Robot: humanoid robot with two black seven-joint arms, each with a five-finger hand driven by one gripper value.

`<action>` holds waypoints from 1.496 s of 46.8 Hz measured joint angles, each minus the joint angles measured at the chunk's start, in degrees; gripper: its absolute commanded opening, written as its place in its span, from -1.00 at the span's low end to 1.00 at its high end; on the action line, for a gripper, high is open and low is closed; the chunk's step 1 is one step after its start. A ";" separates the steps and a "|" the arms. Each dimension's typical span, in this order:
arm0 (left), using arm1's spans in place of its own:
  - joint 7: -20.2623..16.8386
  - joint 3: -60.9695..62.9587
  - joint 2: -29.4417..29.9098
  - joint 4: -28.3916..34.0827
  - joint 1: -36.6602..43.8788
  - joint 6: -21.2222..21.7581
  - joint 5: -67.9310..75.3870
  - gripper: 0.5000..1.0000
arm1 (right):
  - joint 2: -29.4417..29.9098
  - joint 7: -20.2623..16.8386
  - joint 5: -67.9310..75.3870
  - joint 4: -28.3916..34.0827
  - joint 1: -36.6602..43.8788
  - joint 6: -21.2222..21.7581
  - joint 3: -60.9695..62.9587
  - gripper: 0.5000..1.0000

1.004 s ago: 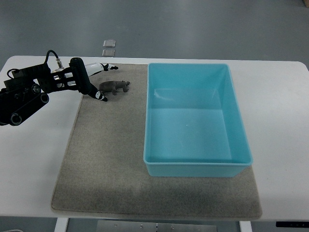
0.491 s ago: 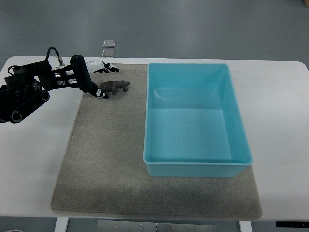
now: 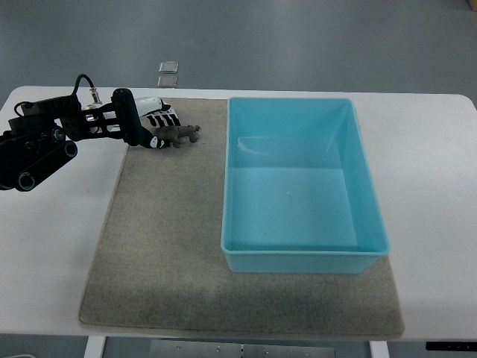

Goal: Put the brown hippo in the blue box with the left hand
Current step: 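Close the left hand fingers around the brown hippo, then lift the hippo and carry it with the left hand over the blue box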

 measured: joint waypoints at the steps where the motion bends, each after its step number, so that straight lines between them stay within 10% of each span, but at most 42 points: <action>1: 0.00 0.01 0.01 0.00 -0.02 0.00 0.22 -0.63 | 0.00 0.00 0.00 0.00 0.00 0.00 0.00 0.74; 12: -0.08 -0.02 0.01 -0.17 -0.02 0.26 3.58 -1.00 | 0.00 0.00 0.00 0.00 0.00 0.00 0.00 0.74; 41: -0.40 -0.04 2.31 -2.79 -2.25 0.36 3.59 -1.00 | 0.00 0.00 0.00 0.00 0.00 0.00 0.01 0.74; 70: -0.43 -0.83 15.40 -29.07 -8.21 -3.43 3.35 -1.00 | 0.00 0.01 0.00 0.00 -0.01 0.00 0.00 0.74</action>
